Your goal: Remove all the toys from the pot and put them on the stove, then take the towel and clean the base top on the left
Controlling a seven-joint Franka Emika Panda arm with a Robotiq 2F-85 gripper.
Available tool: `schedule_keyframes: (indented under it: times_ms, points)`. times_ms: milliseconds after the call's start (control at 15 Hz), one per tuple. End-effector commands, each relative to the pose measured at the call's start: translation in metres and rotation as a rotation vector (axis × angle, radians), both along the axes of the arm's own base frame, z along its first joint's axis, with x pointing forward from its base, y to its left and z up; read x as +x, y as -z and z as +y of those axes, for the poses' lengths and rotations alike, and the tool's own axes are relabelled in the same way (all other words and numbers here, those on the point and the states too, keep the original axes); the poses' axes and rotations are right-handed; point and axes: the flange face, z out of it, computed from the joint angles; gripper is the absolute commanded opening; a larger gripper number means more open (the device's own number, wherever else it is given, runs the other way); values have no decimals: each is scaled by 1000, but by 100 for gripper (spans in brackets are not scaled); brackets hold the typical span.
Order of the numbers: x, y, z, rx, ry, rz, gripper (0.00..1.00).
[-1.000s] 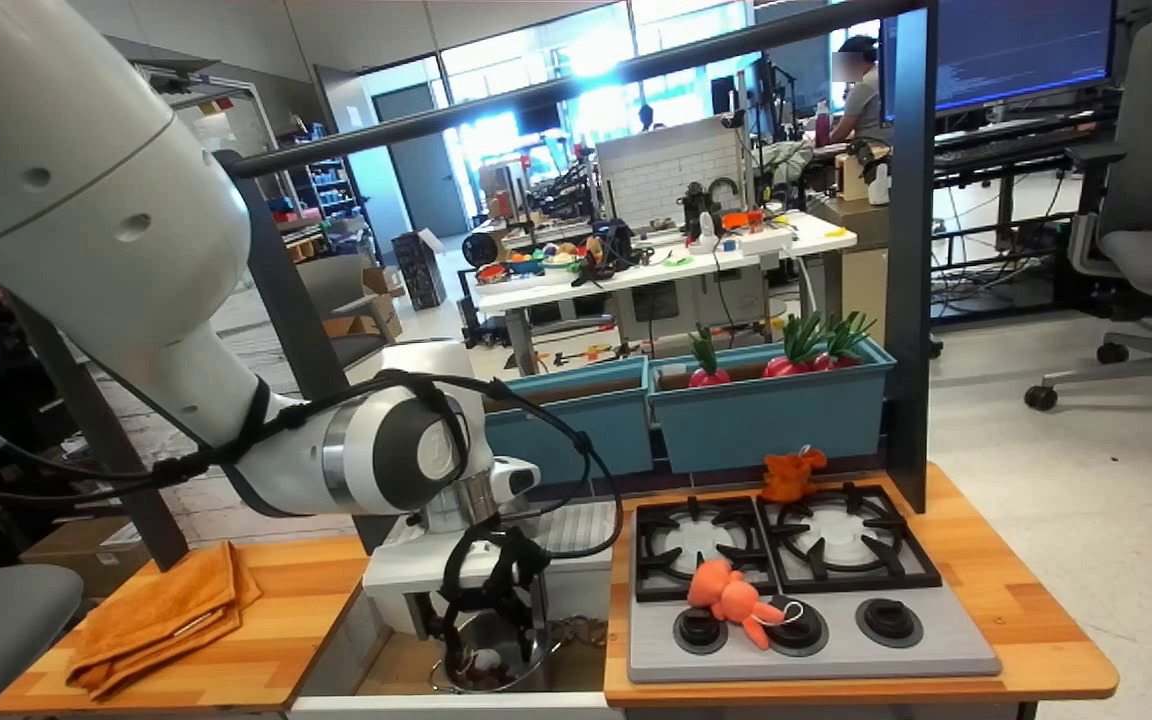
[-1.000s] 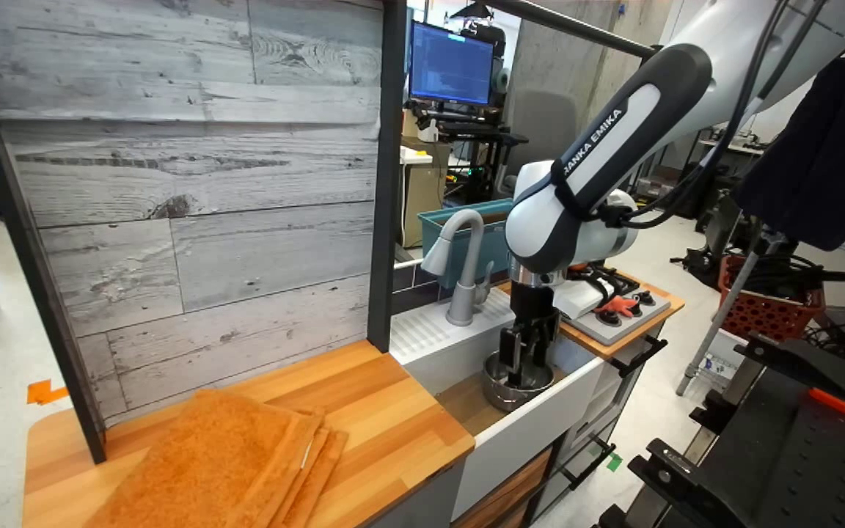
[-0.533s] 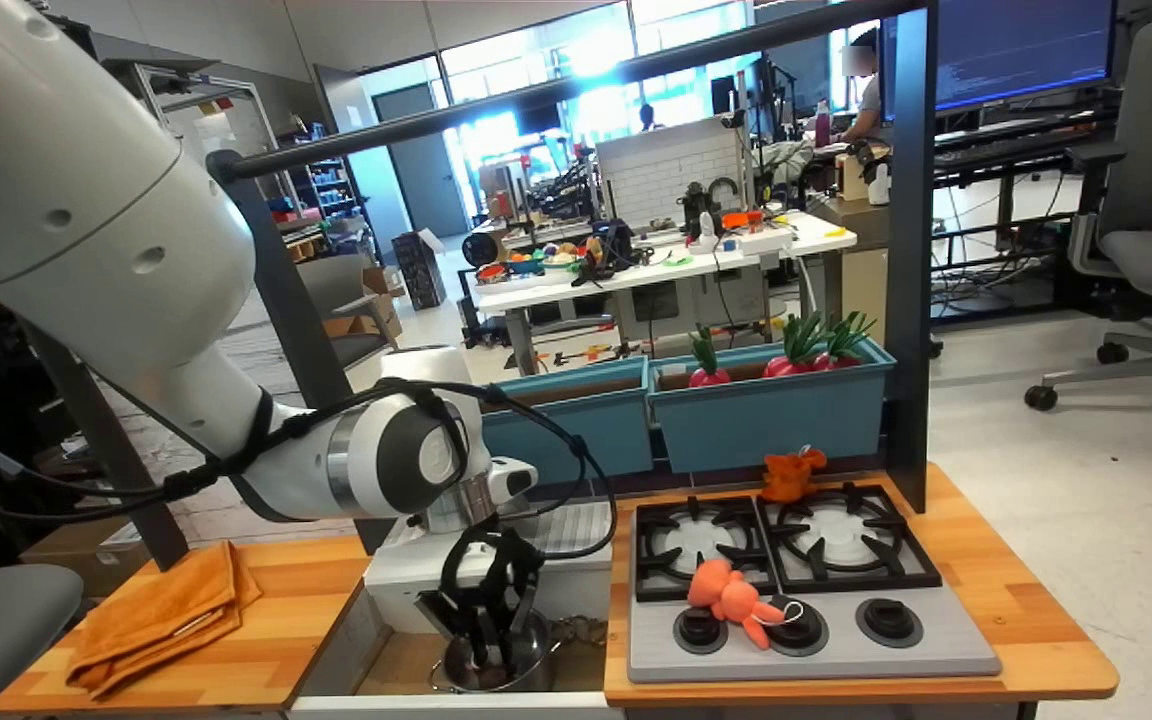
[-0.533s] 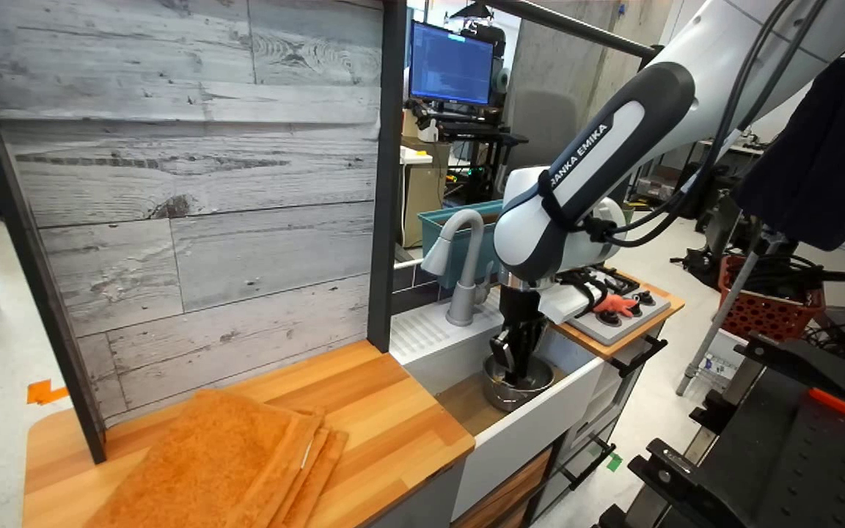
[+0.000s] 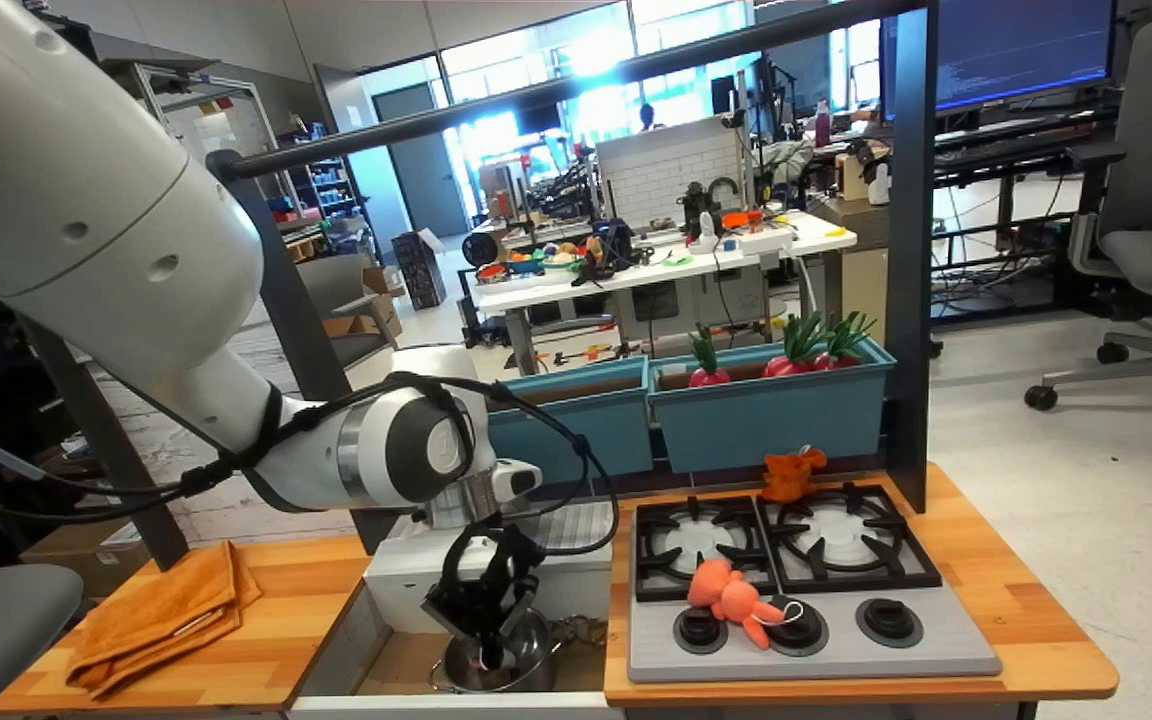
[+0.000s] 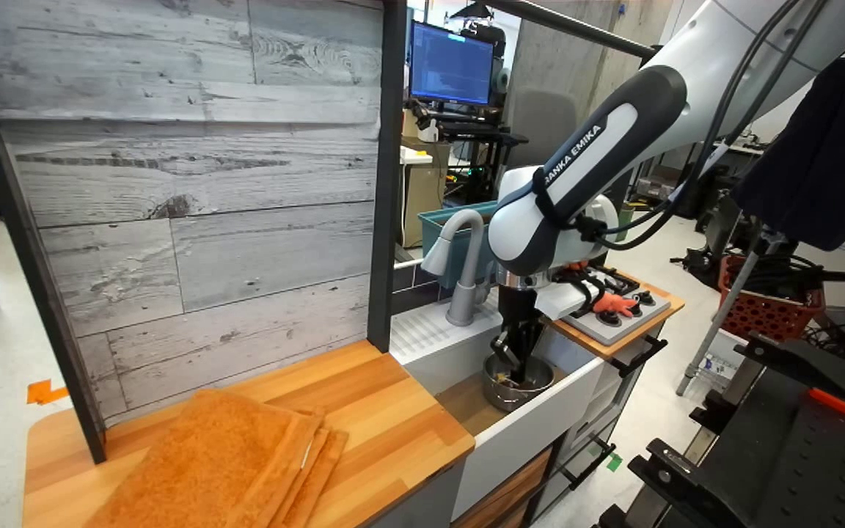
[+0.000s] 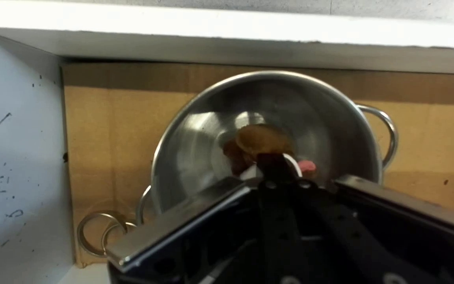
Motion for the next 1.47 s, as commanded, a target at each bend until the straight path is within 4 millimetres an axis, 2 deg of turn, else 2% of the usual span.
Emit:
schedule_keyframes:
  times_ms: [0,200,467,800,1000,1067,1200,1400]
  points:
    - [-4,-22,-7,5,-13,-12,0]
    - [-12,-59,-16,9,-43,-89,0]
    - [-19,-121,-45,35,-60,-239,0]
    - [-31,-210,-102,70,65,-366,0]
    - [-20,-250,-142,91,224,-441,0]
    - [-11,-257,-157,86,295,-473,0]
    - [9,-256,-183,46,408,-486,0]
    - [30,-235,-208,-30,536,-467,0]
